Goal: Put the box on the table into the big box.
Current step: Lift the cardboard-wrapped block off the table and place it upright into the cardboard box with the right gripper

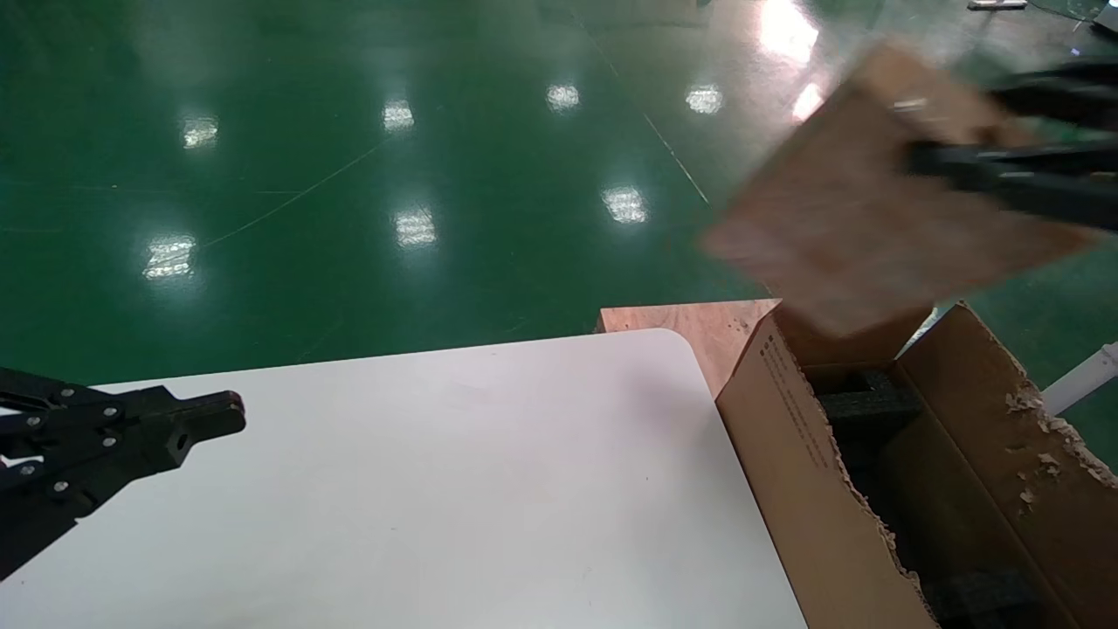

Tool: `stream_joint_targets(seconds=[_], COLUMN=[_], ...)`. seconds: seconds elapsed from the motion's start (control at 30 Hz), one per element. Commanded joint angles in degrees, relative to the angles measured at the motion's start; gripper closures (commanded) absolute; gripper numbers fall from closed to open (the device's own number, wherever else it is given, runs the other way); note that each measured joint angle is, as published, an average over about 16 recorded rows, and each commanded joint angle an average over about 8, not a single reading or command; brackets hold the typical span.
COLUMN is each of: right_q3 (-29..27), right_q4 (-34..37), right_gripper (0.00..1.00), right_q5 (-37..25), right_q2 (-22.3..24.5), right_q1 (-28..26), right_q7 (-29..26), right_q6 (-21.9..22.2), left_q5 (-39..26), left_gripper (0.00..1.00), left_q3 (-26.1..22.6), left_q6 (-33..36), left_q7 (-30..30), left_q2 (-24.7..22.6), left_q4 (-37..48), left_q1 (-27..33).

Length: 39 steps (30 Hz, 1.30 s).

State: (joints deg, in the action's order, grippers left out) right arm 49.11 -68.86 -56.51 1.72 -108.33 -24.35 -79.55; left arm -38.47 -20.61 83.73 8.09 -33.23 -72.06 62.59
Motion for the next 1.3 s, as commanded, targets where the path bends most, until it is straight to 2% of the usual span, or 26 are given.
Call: stream_joint_targets(seconds=[0.03,0.2,0.4,0.7,0.83,1.07,1.3], right_q3=[-1.1,3.2,14.4,35.2,43.8,55.6,62.5], right_q4=[-5.1,-8.6,-8.5,-8.5,-8.4,-8.0,-7.3], right_gripper=[1.00,1.00,1.00,1.00,1.00,1.00,1.00], right_q5=[-2.0,-2.7,-1.5,2.1,5.1,10.2,12.6], right_q2=[5.5,14.9,20.3,22.9,22.9,23.8,25.6], right_q1=[-1.2,-1.7,-3.7,-11.0,-14.7,-20.7,-24.8], right_q7=[-3.9,-7.6,-6.8,-1.7,1.0,4.8,7.6], right_q6=[1.9,5.3,11.3,28.5,34.4,40.4,43.1], left_q5=[0.0,0.0,0.0,0.0,0.0,0.0,0.0], left_gripper=[1.00,1.00,1.00,1.00,1.00,1.00,1.00], left_q3=[0.0,0.0,0.0,0.0,0.0,0.0,0.0], left_q6=[0.0,0.0,0.0,0.0,0.0,0.0,0.0], left_q7=[0.0,0.0,0.0,0.0,0.0,0.0,0.0], left_q2=[0.0,0.0,0.0,0.0,0.0,0.0,0.0], left_q4=[0.0,0.0,0.0,0.0,0.0,0.0,0.0], left_q1=[0.0,0.0,0.0,0.0,0.0,0.0,0.0])
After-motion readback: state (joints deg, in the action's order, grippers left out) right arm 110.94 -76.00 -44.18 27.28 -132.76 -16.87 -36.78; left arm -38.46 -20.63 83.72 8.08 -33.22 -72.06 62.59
